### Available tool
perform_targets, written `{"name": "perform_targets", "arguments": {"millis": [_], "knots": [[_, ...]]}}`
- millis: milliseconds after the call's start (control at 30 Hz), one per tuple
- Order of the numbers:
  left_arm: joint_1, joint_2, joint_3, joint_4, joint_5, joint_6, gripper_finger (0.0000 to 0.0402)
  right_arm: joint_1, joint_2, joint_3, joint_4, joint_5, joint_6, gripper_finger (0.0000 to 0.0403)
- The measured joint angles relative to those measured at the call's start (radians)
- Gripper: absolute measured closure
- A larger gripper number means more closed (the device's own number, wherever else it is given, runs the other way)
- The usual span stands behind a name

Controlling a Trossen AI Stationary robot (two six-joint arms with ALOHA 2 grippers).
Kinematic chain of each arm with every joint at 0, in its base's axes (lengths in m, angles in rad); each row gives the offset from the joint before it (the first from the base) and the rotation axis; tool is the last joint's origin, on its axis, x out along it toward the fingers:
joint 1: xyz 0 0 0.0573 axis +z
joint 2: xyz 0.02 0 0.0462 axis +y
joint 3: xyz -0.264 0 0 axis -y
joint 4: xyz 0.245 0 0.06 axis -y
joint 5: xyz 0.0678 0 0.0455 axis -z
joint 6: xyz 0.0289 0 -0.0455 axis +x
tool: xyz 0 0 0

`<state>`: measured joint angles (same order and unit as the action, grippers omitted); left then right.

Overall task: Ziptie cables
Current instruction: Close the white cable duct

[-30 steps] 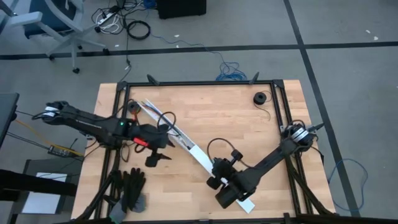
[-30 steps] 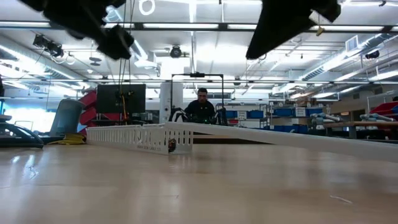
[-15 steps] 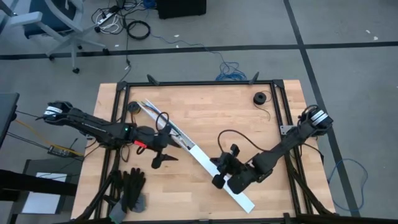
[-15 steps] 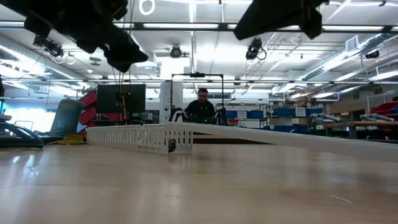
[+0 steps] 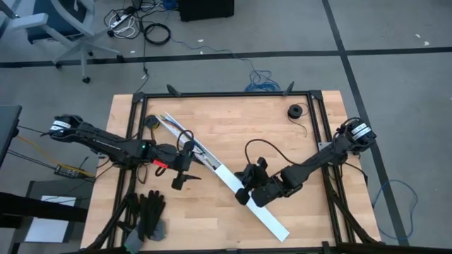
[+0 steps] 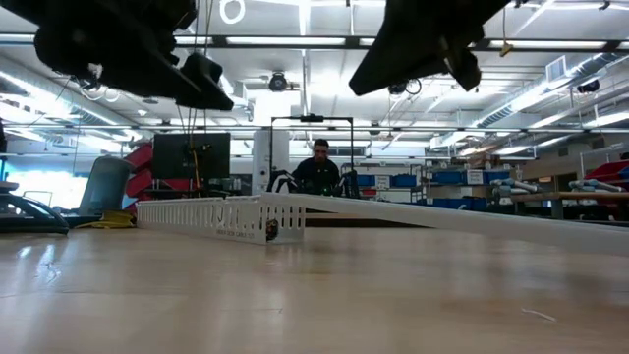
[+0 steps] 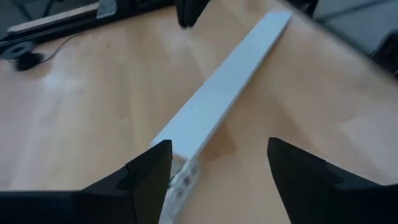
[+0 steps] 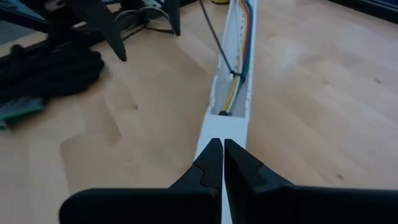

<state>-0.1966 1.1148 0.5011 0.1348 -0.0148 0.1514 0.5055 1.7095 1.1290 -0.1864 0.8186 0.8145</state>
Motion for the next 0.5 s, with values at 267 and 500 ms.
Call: {"name": "perform_targets", "arguments": {"millis": [267, 500], "knots": [[0.021, 0.039, 0.009, -0.067, -0.026, 0.076, 0.0201, -0.050, 0.005, 0.000, 0.005, -0.066, -0.015, 0.0402], [0.098, 0.040, 0.134, -0.269, 0.083, 0.143, 0.0223, -0.064, 0.006, 0.000, 0.012, -0.087, -0.061, 0.0402]]}}
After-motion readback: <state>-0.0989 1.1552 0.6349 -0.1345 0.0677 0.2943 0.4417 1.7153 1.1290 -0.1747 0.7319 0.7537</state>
